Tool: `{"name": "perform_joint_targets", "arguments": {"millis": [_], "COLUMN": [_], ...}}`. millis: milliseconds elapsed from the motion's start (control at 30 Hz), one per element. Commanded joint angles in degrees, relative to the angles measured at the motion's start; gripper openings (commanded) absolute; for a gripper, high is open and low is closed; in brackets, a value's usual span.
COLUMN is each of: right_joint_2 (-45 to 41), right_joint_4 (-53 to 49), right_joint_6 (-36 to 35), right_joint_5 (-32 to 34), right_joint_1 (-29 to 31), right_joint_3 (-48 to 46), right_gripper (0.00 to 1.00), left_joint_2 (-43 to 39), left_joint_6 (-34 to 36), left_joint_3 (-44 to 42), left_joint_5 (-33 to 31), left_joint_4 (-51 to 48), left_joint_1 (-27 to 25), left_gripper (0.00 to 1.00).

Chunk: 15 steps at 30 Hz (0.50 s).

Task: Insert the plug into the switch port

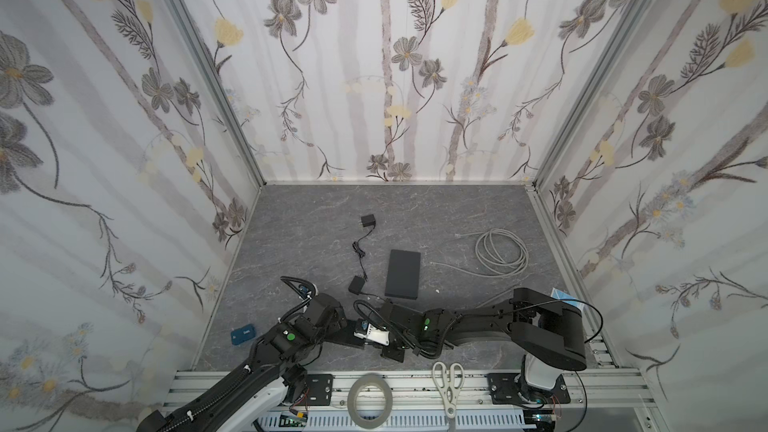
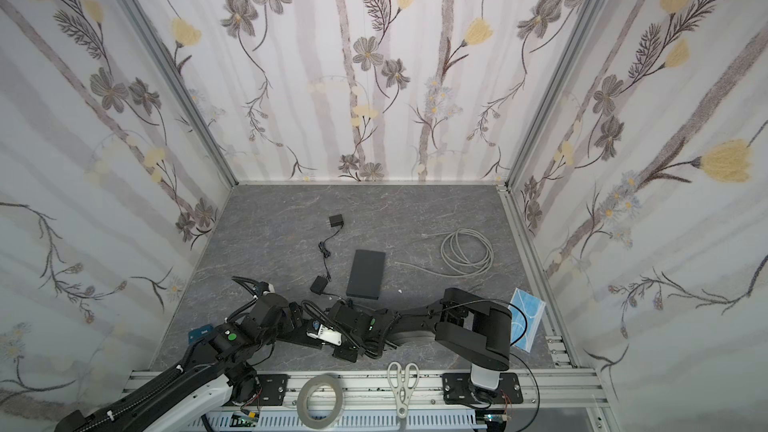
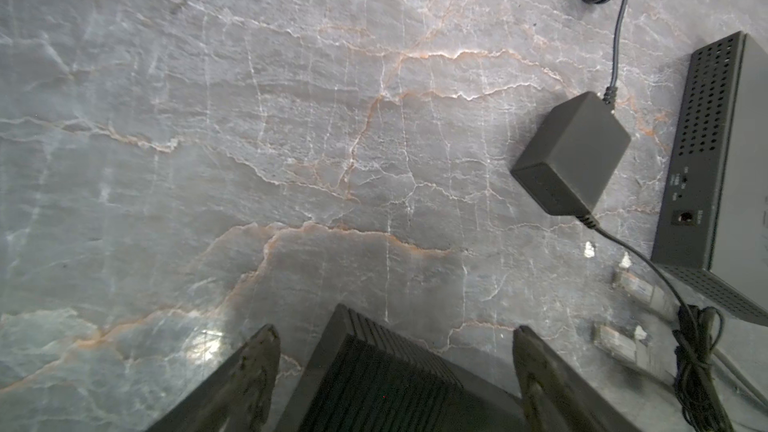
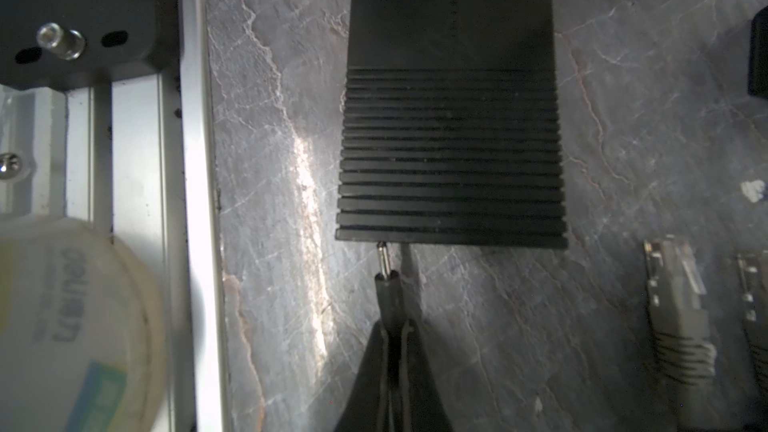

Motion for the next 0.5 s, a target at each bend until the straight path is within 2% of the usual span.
{"name": "perform_joint_targets", "arguments": {"millis": [0, 467], "right_joint_2": [1.0, 1.3], "right_joint_4": [-1.5, -3.5], "right_joint_6": [-0.5, 0.2], "right_joint_5": [0.2, 3.0], "right_joint_1": [0.1, -1.3], "right_joint_3": [1.0, 2.9], "right_gripper": [0.00, 0.00], "left_joint_2": [-0.1, -0.8], "left_joint_6": [-0.8, -0.8], "left_joint_3": [-0.3, -0.8], "left_joint_5": [-0.2, 1.4], "left_joint_4": [1.0, 1.6], "left_joint_1": [0.1, 0.1], "left_gripper": [0.89, 0.90]}}
